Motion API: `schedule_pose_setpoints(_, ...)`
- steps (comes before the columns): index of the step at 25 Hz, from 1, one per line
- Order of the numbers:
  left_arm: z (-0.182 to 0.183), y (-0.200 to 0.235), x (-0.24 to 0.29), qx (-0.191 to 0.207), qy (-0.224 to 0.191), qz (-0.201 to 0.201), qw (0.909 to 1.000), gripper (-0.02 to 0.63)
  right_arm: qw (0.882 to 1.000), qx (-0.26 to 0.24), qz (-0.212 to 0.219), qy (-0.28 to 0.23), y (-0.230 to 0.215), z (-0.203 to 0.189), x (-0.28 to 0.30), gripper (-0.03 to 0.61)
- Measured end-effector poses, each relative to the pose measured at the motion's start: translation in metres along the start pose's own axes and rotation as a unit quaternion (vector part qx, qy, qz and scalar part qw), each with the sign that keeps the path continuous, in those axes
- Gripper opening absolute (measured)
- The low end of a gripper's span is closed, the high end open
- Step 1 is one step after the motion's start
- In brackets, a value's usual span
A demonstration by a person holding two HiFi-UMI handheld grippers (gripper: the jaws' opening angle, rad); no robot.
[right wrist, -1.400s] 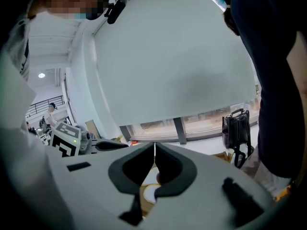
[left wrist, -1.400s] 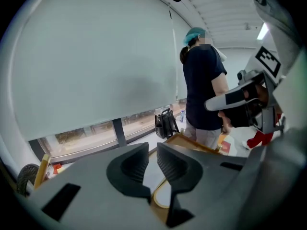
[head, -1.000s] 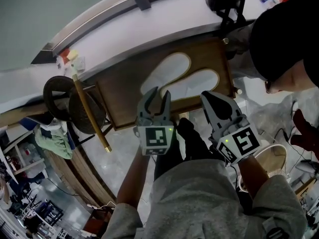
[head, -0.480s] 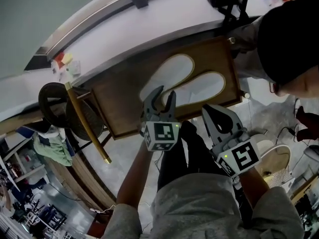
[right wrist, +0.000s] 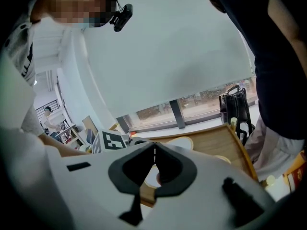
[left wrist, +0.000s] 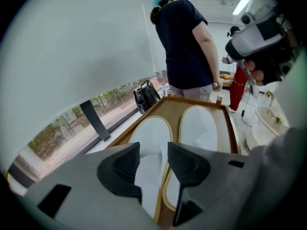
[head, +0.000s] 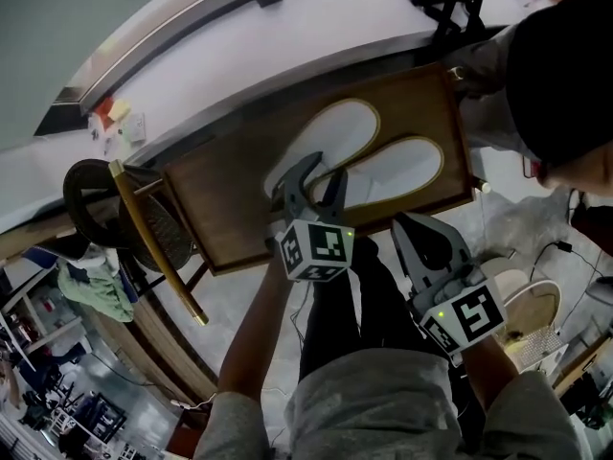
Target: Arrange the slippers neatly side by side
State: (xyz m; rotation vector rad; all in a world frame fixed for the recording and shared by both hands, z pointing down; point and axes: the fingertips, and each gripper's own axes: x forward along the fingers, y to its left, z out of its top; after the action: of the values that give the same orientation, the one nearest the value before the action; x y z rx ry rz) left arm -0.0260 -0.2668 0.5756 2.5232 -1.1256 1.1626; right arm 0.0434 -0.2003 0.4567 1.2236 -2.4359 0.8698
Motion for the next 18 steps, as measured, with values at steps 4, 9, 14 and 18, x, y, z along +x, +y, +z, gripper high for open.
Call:
schedule_pose_setpoints(4, -0.005, 0.0, 0.006, 0.031, 0.009, 0.009, 0.9994, 0.186, 1.0, 0.003, -0.001, 0.003, 0.003, -0.002, -0.001, 0.025)
schedule_pose_setpoints(9, -0.012, 0.013, 0.013, 0.049, 0.017, 0.034, 0.998, 0.159, 1.0, 0.006, -0.001, 0.004, 0.007, -0.006, -0.003, 0.025)
schedule_pose_setpoints(14, -0.019, 0.025, 0.017, 0.055, 0.027, 0.058, 0.9964, 0.061, 1.0, 0.012, -0.002, 0.005, 0.011, -0.011, -0.005, 0.025)
schedule_pose_setpoints(18, -0.021, 0.032, 0.011, 0.032, 0.033, 0.069, 0.9966, 0.038, 1.0, 0.014, -0.003, 0.005, 0.014, -0.015, -0.008, 0.025)
